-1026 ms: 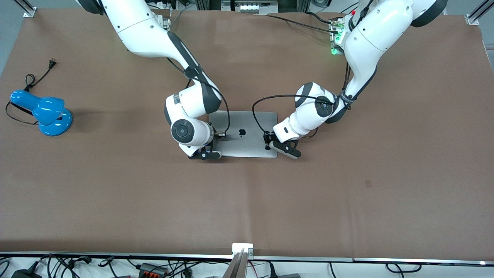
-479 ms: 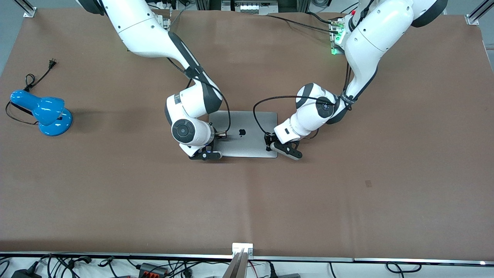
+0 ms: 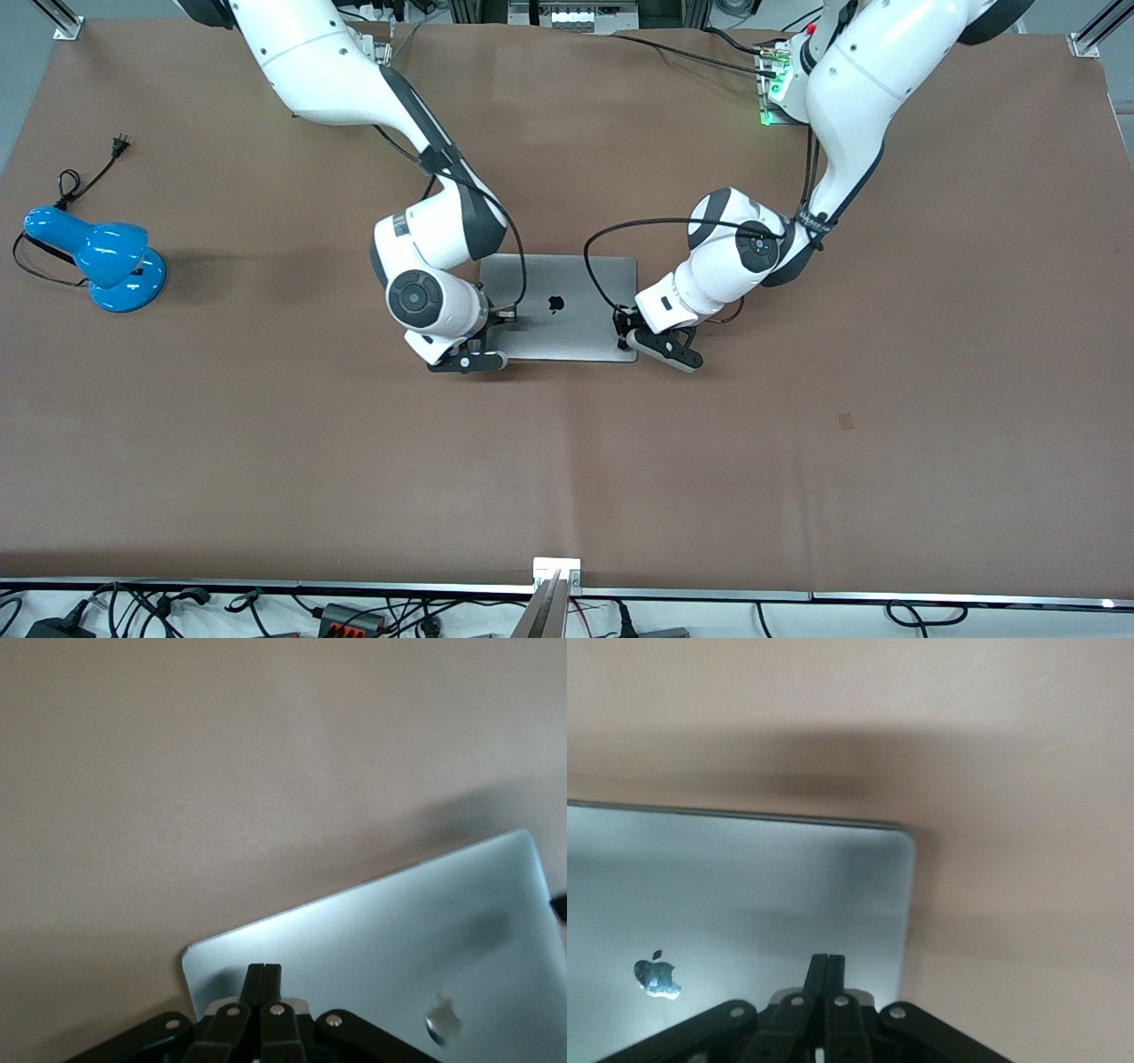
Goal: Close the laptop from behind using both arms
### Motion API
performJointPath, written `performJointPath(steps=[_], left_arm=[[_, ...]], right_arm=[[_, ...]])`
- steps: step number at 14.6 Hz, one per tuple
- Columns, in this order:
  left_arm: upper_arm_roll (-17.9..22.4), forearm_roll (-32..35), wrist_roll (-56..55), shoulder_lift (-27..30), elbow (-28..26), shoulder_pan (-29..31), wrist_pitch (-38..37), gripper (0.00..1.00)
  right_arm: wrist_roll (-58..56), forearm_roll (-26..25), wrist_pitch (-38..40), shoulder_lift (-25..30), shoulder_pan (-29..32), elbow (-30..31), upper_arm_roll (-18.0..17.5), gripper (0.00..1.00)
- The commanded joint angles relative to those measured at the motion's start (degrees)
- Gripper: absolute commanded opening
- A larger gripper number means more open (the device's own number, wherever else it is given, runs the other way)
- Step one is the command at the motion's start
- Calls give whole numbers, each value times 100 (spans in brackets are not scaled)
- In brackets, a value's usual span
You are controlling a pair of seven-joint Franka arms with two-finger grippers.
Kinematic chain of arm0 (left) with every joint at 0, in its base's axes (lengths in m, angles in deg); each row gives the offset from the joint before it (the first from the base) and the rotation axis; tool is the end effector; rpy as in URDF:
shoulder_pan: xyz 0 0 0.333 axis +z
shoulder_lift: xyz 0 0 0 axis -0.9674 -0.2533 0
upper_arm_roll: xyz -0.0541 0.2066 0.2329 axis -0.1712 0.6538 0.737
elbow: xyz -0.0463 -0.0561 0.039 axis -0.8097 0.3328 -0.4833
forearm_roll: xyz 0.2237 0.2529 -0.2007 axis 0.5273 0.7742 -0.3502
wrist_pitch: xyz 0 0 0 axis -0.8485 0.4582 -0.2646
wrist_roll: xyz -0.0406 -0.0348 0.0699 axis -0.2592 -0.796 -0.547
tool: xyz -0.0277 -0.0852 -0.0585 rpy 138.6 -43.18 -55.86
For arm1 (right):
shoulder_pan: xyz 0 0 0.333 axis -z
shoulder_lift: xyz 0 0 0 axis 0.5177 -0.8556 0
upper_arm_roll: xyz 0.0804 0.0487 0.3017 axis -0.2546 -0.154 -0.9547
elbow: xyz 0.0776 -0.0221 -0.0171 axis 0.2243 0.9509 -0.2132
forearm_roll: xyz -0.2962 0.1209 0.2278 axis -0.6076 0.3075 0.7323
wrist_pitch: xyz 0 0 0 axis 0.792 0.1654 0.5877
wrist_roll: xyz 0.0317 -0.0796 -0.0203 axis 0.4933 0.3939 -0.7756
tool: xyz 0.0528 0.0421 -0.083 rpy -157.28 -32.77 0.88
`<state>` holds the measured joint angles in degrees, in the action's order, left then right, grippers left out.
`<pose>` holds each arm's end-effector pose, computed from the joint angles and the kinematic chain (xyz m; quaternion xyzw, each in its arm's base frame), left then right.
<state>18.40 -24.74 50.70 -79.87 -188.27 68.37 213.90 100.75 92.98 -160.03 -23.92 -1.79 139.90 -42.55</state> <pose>0.5675 -0.3450 0.2234 0.9660 -0.1280 0.0757 0.2113 0.5950 0.3624 0.2306 -0.9927 -0.0159 0.1089 0.0500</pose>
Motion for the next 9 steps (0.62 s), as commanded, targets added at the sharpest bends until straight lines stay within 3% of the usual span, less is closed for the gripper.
performJointPath(steps=[1,6,7,8,9], left_arm=[[-8,139,27,657,-67,133,-939,0],[27,139,315,1430,47,246,-2836,0],[18,139,447,1597,91,352,-3354,0],[27,139,562,1720,187,422,-3908,0],[36,147,650,1800,345,475,-4487,0]], right_arm=[[17,-110,449,527,27,39,178,0],[-53,-119,809,940,36,30,546,0],[-106,-119,889,1019,36,39,634,7],[-132,-136,951,1116,36,30,731,45],[-133,-128,977,1204,36,30,828,98]])
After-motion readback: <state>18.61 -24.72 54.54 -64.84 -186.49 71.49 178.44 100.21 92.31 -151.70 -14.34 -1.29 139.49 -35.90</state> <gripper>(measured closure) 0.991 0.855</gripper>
